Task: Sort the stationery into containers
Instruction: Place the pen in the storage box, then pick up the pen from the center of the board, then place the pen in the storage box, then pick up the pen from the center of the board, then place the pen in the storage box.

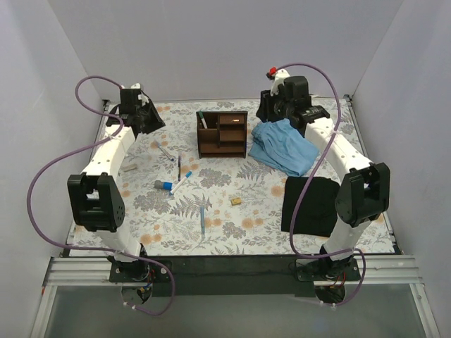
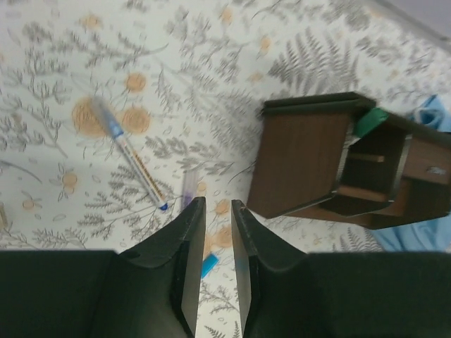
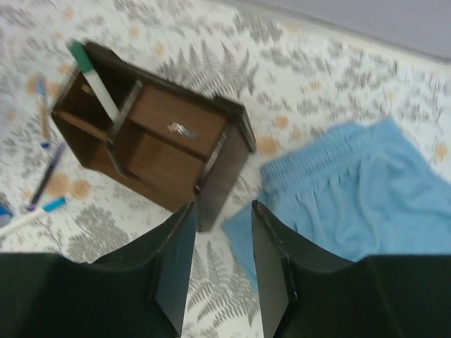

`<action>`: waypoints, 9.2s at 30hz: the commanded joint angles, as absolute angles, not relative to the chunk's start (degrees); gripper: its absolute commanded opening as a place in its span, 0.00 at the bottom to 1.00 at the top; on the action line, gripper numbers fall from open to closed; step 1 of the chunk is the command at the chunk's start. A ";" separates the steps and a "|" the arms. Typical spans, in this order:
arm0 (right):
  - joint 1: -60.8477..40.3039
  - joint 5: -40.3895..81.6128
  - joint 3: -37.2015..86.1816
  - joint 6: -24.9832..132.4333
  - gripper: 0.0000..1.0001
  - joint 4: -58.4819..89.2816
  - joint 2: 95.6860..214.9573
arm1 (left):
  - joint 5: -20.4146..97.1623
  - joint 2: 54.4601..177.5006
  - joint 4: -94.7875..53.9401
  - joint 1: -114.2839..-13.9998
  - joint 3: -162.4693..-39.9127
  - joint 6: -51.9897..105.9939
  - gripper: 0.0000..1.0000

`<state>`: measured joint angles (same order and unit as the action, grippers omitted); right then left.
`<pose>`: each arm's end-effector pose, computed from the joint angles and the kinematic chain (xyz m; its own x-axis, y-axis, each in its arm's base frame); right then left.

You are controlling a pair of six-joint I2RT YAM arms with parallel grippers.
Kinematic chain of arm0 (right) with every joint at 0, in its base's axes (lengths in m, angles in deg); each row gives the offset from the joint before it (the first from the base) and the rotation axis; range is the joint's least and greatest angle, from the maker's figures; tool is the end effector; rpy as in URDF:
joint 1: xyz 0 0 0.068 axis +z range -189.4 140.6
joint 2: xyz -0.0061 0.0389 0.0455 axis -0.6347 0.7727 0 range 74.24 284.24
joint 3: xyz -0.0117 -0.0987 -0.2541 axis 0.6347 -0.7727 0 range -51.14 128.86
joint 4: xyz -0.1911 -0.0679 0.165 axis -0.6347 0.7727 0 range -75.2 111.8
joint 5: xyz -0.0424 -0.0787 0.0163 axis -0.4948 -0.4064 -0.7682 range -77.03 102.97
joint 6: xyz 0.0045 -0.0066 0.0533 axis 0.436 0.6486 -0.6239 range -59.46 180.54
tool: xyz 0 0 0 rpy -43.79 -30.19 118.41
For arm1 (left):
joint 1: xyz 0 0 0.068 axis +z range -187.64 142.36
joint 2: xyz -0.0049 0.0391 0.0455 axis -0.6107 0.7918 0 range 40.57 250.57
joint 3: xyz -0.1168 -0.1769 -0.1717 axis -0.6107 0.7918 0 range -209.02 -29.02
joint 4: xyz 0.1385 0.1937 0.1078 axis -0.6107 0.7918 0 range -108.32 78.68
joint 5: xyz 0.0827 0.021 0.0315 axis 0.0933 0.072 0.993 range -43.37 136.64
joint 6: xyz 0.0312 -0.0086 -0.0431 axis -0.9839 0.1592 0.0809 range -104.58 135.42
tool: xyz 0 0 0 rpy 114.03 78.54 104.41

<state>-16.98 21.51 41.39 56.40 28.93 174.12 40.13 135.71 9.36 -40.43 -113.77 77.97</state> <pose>0.3839 0.1641 0.3618 -0.3740 -0.0770 -0.9242 -0.4791 0.8693 0.1214 0.3808 -0.0225 0.3238 -0.4058 -0.8630 -0.3010 -0.4832 0.4821 -0.7309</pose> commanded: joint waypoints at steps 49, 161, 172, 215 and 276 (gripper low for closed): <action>-24.02 45.05 36.66 52.02 0.72 35.81 181.65 | 55.86 163.62 14.02 -38.61 -125.96 81.43 0.35; -22.26 32.92 23.57 66.25 0.70 35.37 162.92 | 42.50 141.38 28.09 -49.42 -115.50 50.76 0.43; -22.26 32.83 23.91 66.16 0.70 35.28 164.33 | 42.86 152.09 27.12 -48.28 -123.23 50.58 0.41; -23.84 32.40 28.84 66.43 0.68 35.81 170.75 | 38.73 161.53 29.23 -46.96 -131.59 50.05 0.00; -23.93 30.29 24.70 68.71 0.70 36.51 168.46 | 39.24 127.20 -41.75 -54.78 -99.51 49.97 0.54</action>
<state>-23.67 29.61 21.41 68.40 38.27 168.80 33.09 143.12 -55.86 -54.99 -99.74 55.41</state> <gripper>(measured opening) 0.688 0.487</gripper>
